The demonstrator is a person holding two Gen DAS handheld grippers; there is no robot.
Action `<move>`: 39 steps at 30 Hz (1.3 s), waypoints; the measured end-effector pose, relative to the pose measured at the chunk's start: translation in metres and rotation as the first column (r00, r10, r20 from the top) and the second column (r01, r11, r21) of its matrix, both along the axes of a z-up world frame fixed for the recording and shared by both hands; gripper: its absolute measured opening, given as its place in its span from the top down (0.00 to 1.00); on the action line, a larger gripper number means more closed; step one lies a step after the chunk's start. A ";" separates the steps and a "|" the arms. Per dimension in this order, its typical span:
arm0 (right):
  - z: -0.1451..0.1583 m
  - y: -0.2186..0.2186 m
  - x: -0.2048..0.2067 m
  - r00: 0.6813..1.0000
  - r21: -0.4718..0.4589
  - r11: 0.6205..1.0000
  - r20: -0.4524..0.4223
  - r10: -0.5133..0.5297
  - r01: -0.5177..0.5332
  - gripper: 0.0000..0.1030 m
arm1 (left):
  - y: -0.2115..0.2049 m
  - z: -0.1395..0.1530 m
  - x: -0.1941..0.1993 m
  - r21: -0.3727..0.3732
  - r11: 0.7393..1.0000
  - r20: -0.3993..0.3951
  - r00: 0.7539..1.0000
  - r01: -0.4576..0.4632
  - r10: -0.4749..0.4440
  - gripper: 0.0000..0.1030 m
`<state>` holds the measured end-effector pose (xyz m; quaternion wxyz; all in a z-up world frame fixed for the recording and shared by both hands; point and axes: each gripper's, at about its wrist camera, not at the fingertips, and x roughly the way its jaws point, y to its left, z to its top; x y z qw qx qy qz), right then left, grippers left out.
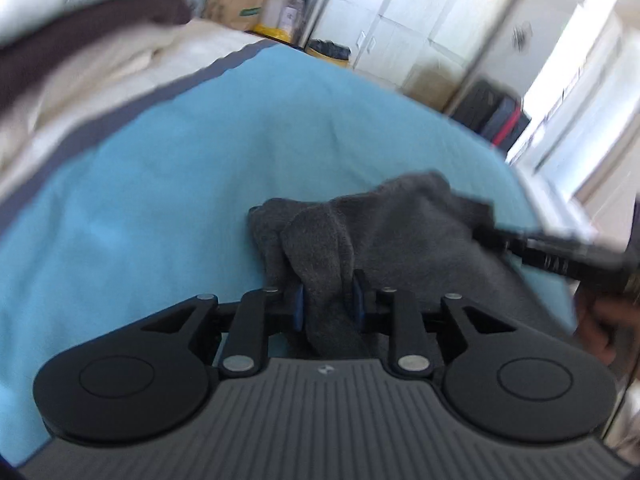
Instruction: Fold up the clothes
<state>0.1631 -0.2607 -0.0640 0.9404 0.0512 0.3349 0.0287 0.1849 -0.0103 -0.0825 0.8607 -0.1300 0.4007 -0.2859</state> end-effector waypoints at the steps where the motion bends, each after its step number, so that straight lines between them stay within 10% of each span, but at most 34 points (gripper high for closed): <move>1: 0.004 -0.006 -0.001 1.000 0.019 1.000 0.004 -0.014 0.014 0.84 | 0.006 0.000 0.002 -0.035 0.999 -0.022 1.000 -0.011 0.011 0.76; 7: 0.029 -0.033 -0.004 0.990 0.048 0.989 0.001 -0.140 0.140 0.84 | 0.031 0.017 0.002 -0.009 0.993 0.079 0.990 -0.117 0.117 0.63; 13: 0.066 0.015 -0.041 0.977 0.095 0.979 0.129 0.167 -0.180 0.74 | 0.044 0.012 0.016 0.013 0.990 0.049 0.989 -0.137 0.136 0.63; 18: 0.047 0.071 -0.058 0.919 -0.054 0.918 -0.038 0.392 -0.394 0.73 | 0.048 0.019 0.004 -0.081 0.989 0.003 0.993 -0.120 0.121 0.63; 21: 0.028 0.081 -0.052 0.887 -0.117 0.888 -0.192 0.419 -0.445 0.71 | 0.043 0.027 -0.016 -0.042 0.996 0.033 0.996 -0.080 0.081 0.45; 26: 0.038 0.069 -0.057 0.888 -0.060 0.910 -0.251 0.384 -0.411 0.49 | 0.025 0.026 -0.027 0.070 0.997 0.039 0.999 -0.012 0.009 0.37; 30: 0.040 0.057 -0.076 0.883 -0.094 0.915 -0.316 0.346 -0.392 0.42 | 0.033 0.018 -0.028 0.000 1.000 -0.052 0.998 -0.028 0.028 0.37; 39: 0.047 0.011 -0.086 0.928 0.187 0.964 -0.286 0.239 -0.191 0.34 | 0.052 -0.001 -0.037 -0.192 0.981 -0.255 0.967 -0.037 -0.014 0.25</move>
